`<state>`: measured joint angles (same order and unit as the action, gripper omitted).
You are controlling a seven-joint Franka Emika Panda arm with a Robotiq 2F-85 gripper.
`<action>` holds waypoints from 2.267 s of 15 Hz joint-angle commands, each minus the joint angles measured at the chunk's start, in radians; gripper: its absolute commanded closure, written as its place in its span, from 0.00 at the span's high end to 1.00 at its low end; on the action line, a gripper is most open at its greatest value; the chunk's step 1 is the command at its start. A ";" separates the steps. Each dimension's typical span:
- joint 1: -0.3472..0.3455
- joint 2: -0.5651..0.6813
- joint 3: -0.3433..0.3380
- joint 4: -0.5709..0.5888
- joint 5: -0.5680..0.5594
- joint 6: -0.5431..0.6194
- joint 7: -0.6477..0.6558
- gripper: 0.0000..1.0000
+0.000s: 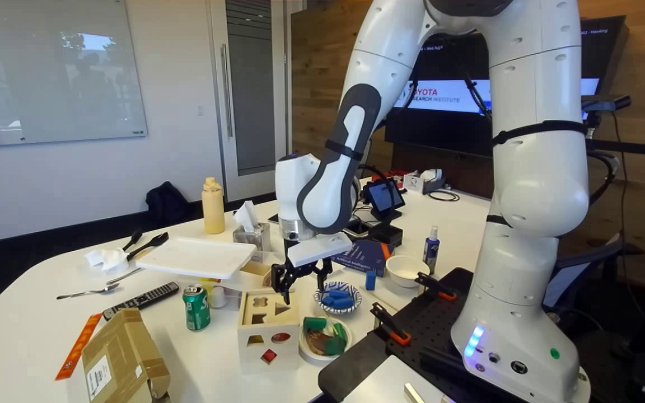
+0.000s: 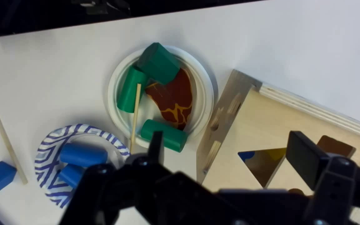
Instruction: Slide open the lid of the shape sorter
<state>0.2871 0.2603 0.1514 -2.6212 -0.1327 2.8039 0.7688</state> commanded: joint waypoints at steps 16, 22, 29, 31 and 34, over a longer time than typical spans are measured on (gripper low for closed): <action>0.476 0.279 -0.412 0.248 -0.116 0.133 0.203 1.00; 0.601 0.276 -0.482 0.236 -0.112 0.106 0.258 1.00; 0.707 0.274 -0.605 0.218 -0.116 0.085 0.311 1.00; 0.700 0.278 -0.608 0.216 -0.108 0.075 0.302 1.00; 0.677 0.291 -0.592 0.226 -0.100 0.080 0.288 1.00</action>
<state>0.9656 0.5456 -0.4420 -2.3987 -0.2371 2.8975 1.0473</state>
